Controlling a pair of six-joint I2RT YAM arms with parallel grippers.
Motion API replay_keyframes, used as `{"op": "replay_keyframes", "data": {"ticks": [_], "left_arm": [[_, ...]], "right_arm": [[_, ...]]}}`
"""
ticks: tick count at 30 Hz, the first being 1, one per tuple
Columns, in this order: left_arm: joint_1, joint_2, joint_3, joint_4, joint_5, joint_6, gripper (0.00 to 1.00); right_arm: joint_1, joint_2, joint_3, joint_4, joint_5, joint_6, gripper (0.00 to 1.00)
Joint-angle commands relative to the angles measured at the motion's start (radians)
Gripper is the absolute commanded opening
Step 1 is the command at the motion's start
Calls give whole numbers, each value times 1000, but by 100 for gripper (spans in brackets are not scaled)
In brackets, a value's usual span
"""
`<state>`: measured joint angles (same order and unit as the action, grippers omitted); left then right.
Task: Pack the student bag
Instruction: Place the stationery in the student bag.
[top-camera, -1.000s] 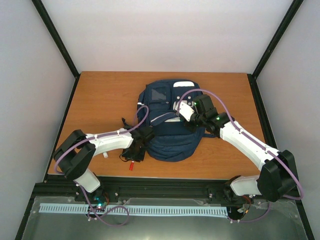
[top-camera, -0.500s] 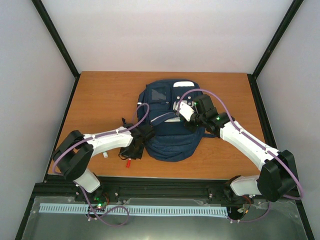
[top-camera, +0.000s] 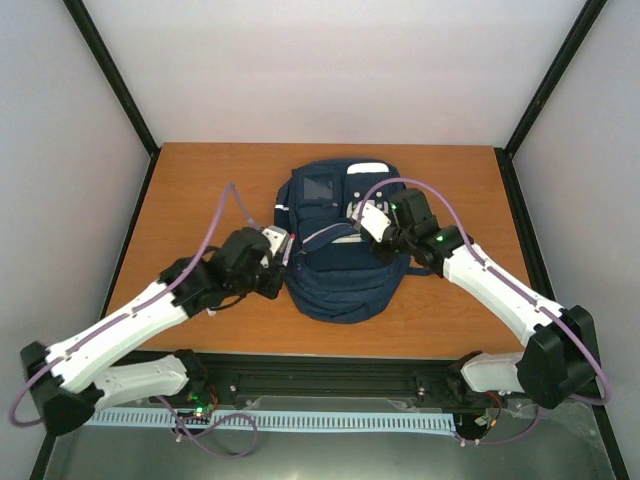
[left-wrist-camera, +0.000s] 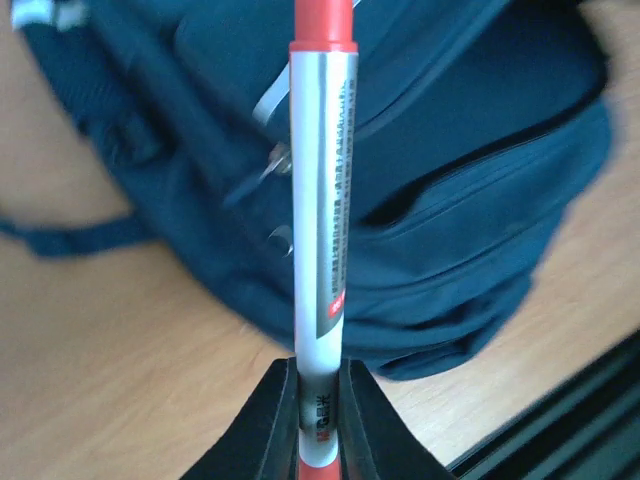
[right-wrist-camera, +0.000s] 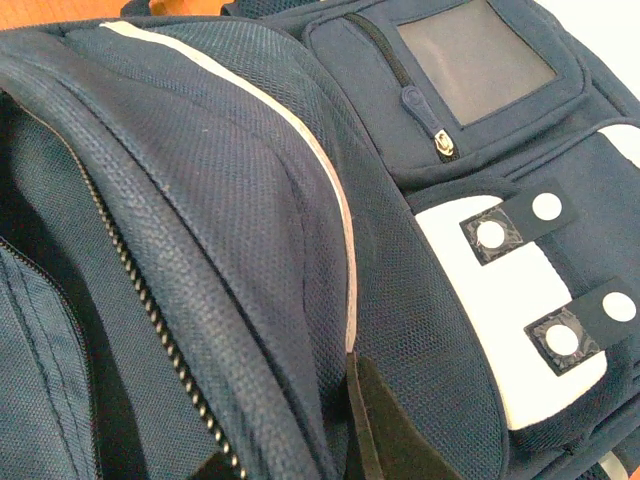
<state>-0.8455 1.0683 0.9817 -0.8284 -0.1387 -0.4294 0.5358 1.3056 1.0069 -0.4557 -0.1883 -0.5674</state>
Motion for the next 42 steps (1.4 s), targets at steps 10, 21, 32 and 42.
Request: {"op": "replay_keyframes", "data": {"ticks": [10,21,32,42], "left_arm": [[-185,123,156,184,34,459,1],[-330,305,210,240,-210,658,1],[-357,460,257,353,-519,855,1],[-346,570,296,453,-547,1030,1]], "right_arm": [[-11,-92,10,48,-144,31,4],[-25,-109,10,41,-192,29,4],[-36,-123,10,31,-241,27,4],[-44,-121,12,28,-250,29,5]]}}
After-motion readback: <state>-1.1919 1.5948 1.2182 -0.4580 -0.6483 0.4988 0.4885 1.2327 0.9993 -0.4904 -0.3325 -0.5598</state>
